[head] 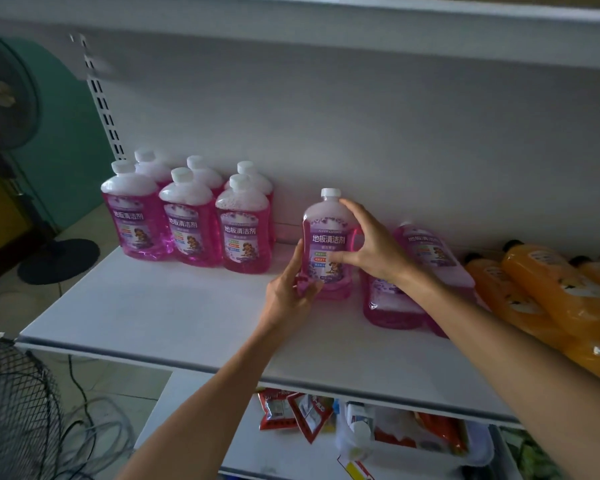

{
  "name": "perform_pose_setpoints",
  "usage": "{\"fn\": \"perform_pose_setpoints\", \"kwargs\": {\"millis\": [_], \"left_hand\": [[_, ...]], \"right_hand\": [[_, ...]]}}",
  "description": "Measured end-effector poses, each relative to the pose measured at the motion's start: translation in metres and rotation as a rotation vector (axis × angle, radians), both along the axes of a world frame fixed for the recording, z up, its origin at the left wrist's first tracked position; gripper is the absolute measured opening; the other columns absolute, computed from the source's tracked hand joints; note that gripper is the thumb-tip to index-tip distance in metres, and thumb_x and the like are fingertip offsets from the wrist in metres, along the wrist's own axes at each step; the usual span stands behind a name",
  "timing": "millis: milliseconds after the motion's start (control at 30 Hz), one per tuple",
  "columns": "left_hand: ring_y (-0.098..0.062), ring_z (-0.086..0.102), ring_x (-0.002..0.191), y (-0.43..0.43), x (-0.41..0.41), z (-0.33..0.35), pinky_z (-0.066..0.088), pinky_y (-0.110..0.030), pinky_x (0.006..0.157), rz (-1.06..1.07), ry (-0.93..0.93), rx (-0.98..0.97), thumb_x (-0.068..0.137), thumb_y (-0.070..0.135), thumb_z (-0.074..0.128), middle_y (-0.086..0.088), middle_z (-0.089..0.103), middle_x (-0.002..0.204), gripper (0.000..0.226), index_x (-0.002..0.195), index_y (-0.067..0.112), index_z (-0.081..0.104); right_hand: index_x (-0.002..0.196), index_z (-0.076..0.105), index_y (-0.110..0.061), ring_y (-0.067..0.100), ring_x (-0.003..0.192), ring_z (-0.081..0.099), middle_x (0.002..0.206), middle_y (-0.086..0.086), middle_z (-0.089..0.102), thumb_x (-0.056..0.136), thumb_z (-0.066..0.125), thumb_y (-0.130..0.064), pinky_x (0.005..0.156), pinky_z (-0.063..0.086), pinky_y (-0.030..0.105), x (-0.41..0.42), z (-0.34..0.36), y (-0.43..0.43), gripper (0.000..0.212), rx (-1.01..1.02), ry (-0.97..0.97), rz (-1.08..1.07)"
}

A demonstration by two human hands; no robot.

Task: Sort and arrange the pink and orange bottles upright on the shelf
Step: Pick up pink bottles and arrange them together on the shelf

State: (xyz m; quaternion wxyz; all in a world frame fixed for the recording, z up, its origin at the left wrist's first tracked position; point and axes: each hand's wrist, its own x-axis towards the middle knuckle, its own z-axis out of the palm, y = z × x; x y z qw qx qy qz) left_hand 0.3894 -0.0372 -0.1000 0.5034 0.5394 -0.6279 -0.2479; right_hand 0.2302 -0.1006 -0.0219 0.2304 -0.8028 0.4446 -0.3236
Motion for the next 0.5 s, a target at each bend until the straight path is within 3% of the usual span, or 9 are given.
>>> {"fn": "perform_pose_setpoints", "kwargs": {"millis": [67,167,267,367,500], "left_hand": [[-0.02,0.064,0.085,-0.001,0.0,-0.002,0.051,-0.02,0.074,-0.014,-0.046,-0.002,0.083,0.009,0.065,-0.011,0.068,0.102,0.083,0.144,0.021,0.011],[-0.024,0.065,0.092,-0.001,0.008,0.0,0.055,-0.039,0.078,0.003,-0.164,0.04,0.079,0.034,0.065,-0.01,0.068,0.107,0.088,0.141,0.035,0.003],[-0.014,0.067,0.086,-0.001,0.027,0.011,0.055,-0.034,0.076,0.065,-0.321,-0.011,0.078,0.034,0.071,0.001,0.071,0.1,0.074,0.14,0.034,0.031],[-0.01,0.066,0.071,0.002,0.052,0.017,0.057,-0.035,0.068,0.148,-0.394,-0.144,0.079,0.017,0.07,0.002,0.073,0.083,0.033,0.111,0.024,0.067],[-0.021,0.063,0.088,0.011,0.078,0.002,0.052,-0.041,0.079,0.042,-0.571,-0.152,0.071,0.029,0.06,0.001,0.071,0.097,0.024,0.091,0.025,0.073]], "right_hand": [[0.144,0.028,-0.018,0.009,0.122,0.04,0.143,0.005,0.041,0.066,0.084,-0.018,0.094,0.034,0.018,-0.003,0.0,0.006,0.097,-0.006,0.012,-0.023],[0.143,0.03,-0.015,0.008,0.116,0.042,0.139,0.006,0.045,0.064,0.085,-0.016,0.087,0.031,0.009,-0.001,-0.001,0.014,0.096,-0.059,-0.018,-0.072],[0.14,0.034,-0.009,0.012,0.118,0.045,0.137,0.009,0.047,0.061,0.087,-0.014,0.091,0.029,0.008,0.005,-0.007,0.019,0.095,-0.128,-0.042,-0.1],[0.136,0.036,-0.007,0.009,0.114,0.043,0.135,0.01,0.048,0.062,0.086,-0.011,0.089,0.028,0.001,0.013,-0.01,0.023,0.089,-0.153,-0.038,-0.109],[0.134,0.037,-0.006,0.006,0.116,0.041,0.136,0.008,0.047,0.062,0.086,-0.008,0.088,0.023,-0.007,0.023,-0.014,0.019,0.088,-0.182,-0.062,-0.131]]}}
